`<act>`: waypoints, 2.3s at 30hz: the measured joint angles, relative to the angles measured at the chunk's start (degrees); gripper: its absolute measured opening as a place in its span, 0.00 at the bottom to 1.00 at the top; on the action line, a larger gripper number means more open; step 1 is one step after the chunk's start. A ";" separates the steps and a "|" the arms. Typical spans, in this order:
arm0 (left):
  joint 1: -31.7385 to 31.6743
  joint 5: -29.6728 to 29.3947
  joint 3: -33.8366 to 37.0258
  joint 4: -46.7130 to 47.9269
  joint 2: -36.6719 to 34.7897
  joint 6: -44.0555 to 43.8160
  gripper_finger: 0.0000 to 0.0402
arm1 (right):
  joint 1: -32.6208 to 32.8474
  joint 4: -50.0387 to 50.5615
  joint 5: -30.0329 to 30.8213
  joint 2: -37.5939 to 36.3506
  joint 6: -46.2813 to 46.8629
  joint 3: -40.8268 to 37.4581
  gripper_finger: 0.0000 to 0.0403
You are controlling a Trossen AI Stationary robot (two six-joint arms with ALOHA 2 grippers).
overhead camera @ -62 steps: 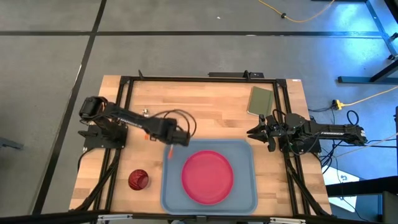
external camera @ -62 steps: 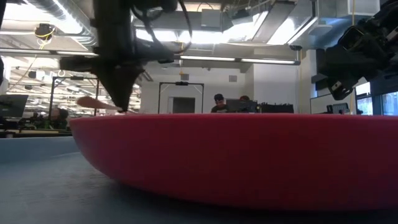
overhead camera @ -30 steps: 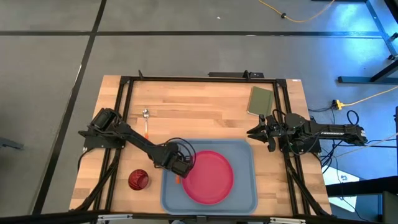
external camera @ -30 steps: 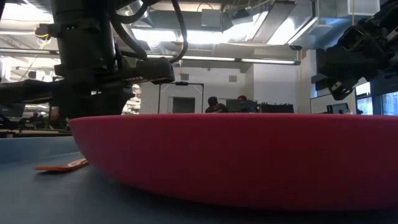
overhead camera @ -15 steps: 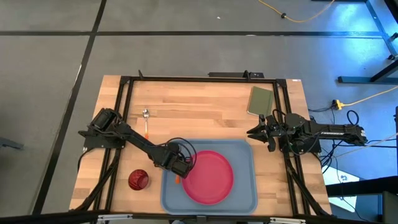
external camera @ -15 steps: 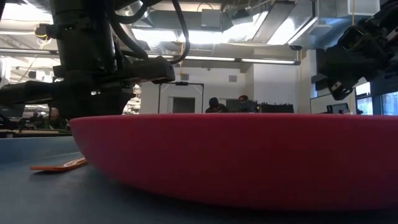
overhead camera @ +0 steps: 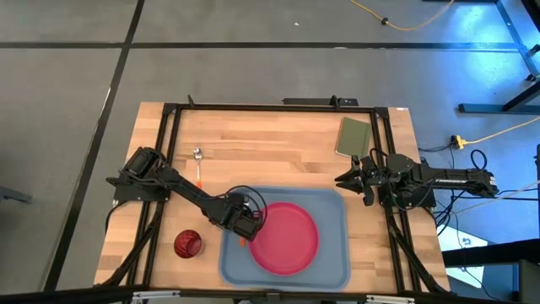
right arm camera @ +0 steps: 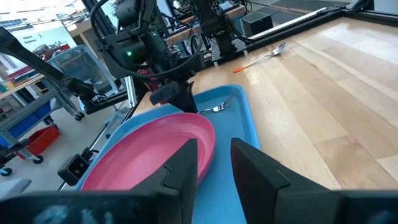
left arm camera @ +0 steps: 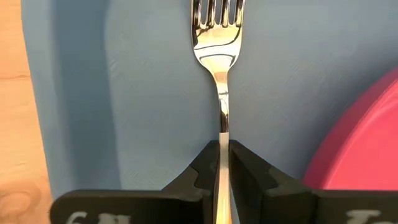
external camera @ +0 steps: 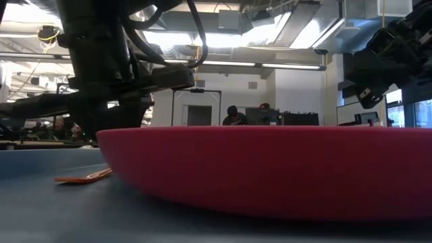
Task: Pick and place plate/cup/fork/spoon on tray
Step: Put the orange fork on the blue tray to the left of the pink plate, then put the orange spoon on the blue tray to the left of the orange fork
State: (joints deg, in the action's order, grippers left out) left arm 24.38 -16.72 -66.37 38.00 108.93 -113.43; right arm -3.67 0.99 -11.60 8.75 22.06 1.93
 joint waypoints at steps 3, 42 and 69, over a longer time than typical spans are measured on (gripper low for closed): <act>0.00 -0.01 0.00 0.02 0.02 -0.04 0.07 | 0.00 0.00 0.00 0.00 0.01 0.00 0.25; 0.00 -0.14 0.00 -2.56 -0.05 1.51 0.16 | -0.01 -0.01 0.00 0.02 0.01 -0.04 0.25; -0.56 -11.89 -0.02 19.83 -17.99 1.07 0.21 | 0.01 -0.02 0.02 0.10 0.01 -0.04 0.25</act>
State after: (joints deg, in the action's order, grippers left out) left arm 23.82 -28.61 -66.39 57.83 90.93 -112.36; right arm -3.66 0.97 -11.57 8.86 22.06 1.89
